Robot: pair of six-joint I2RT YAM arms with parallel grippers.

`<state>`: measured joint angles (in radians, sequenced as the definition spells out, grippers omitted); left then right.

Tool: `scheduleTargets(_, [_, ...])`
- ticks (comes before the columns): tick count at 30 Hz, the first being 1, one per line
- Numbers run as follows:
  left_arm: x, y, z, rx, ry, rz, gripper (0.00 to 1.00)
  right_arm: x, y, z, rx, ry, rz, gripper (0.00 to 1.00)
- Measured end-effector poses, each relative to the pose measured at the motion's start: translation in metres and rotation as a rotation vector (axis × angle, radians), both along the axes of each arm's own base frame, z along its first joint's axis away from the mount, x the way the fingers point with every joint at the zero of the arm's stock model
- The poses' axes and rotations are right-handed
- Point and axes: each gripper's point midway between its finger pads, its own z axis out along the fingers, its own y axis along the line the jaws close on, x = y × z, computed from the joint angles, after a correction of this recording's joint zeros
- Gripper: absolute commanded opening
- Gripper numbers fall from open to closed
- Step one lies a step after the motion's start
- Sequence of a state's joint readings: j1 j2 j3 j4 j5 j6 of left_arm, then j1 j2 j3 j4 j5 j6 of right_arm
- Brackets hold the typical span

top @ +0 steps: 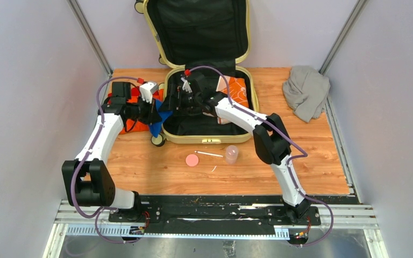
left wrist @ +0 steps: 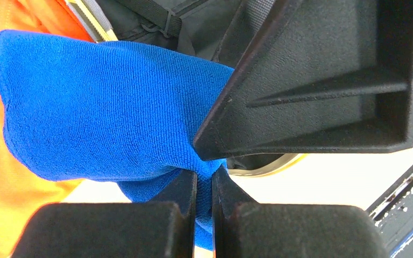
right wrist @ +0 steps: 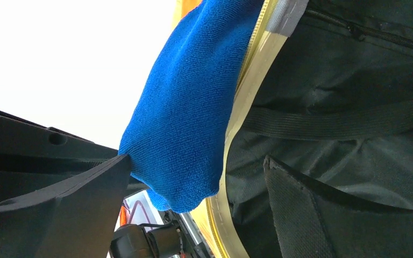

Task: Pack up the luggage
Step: Pick up the clothes from the corner of the board, then place the clothes in the luggage.

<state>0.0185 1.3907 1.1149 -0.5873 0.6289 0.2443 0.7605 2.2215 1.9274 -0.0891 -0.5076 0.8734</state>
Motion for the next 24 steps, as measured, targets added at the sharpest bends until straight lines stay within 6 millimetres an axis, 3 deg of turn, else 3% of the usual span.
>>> scheduleTargets(11, [-0.004,0.000,-0.002,0.012,0.000,-0.027,0.00,-0.003,0.013,0.006,0.052,-0.011,0.086,0.65])
scheduleTargets(15, [-0.005,0.001,-0.003,0.017,0.005,-0.025,0.06,-0.004,0.019,0.005,0.075,-0.004,0.123,0.46])
scheduleTargets(17, [-0.006,0.001,-0.004,0.022,0.009,-0.023,0.18,-0.006,0.021,0.006,0.084,0.002,0.140,0.29])
scheduleTargets(20, [-0.008,0.002,-0.005,0.029,0.016,-0.026,0.58,-0.005,0.019,0.006,0.089,0.004,0.151,0.07])
scheduleTargets(21, [-0.007,0.002,-0.005,0.032,0.012,-0.030,0.67,-0.004,0.018,0.004,0.086,0.004,0.152,0.02])
scheduleTargets(23, [-0.008,0.002,-0.004,0.032,0.014,-0.022,0.82,0.001,0.012,-0.001,0.071,0.013,0.144,0.00])
scheduleTargets(24, [-0.007,0.003,-0.003,0.036,0.011,-0.016,0.96,0.005,0.008,-0.004,0.064,0.014,0.138,0.00])
